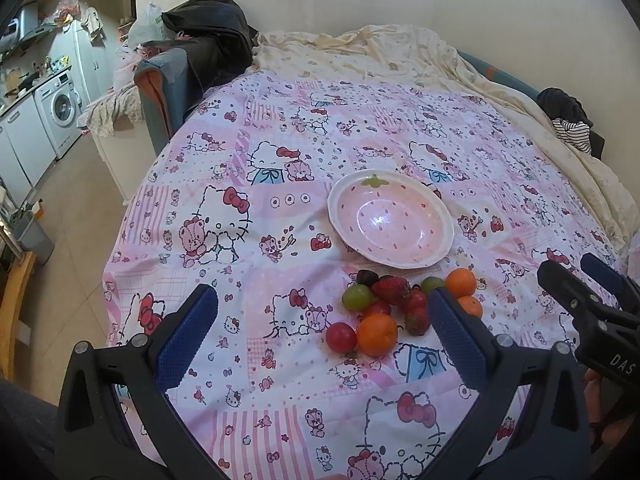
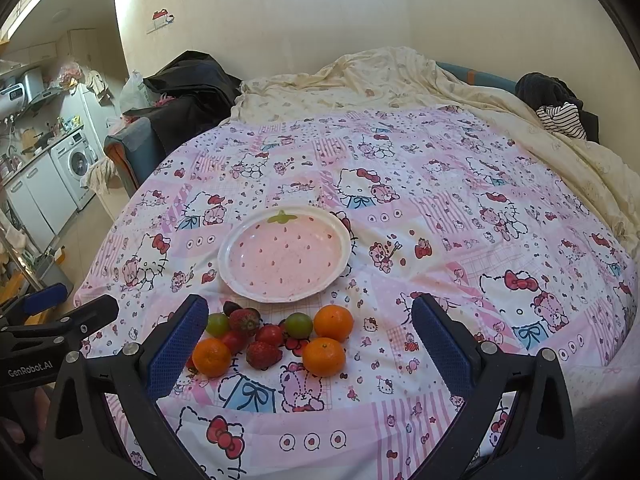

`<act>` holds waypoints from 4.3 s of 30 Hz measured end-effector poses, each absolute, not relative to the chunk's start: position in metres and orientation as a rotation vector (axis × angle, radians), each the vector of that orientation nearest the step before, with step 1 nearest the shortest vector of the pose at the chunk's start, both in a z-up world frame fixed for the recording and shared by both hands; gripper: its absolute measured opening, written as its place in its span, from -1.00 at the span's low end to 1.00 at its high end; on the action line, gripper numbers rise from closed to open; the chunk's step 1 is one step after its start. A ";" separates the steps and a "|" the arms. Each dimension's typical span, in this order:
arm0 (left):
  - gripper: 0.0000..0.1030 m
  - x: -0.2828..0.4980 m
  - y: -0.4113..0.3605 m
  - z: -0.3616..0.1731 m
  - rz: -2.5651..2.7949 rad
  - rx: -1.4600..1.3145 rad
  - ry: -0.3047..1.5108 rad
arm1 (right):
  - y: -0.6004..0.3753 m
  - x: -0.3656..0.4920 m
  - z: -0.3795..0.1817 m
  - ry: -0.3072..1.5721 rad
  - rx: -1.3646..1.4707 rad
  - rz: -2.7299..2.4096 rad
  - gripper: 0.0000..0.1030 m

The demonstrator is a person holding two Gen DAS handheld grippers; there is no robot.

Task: Organize fruits

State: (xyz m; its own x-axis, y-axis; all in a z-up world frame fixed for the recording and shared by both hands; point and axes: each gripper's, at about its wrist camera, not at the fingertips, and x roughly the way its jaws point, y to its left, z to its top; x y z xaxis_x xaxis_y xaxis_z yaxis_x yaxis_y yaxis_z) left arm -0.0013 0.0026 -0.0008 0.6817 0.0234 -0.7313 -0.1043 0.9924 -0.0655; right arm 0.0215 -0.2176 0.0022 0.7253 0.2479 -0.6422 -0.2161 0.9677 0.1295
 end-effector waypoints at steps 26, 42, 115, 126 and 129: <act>1.00 -0.001 0.001 -0.002 0.076 -0.096 0.820 | -0.218 0.022 0.000 0.727 0.057 0.258 1.00; 1.00 0.020 0.035 0.015 0.155 -0.086 0.872 | -0.238 0.051 0.000 0.806 0.126 0.282 1.00; -0.50 0.097 0.046 -0.140 0.114 -0.698 1.502 | -0.249 0.130 -0.078 1.248 0.264 0.319 0.59; -0.52 0.096 0.033 -0.095 0.089 -0.409 1.388 | -0.252 0.129 -0.089 1.304 0.284 0.327 0.51; -0.52 0.094 0.027 -0.085 0.089 -0.308 1.355 | -0.244 0.128 -0.103 1.370 0.248 0.344 0.33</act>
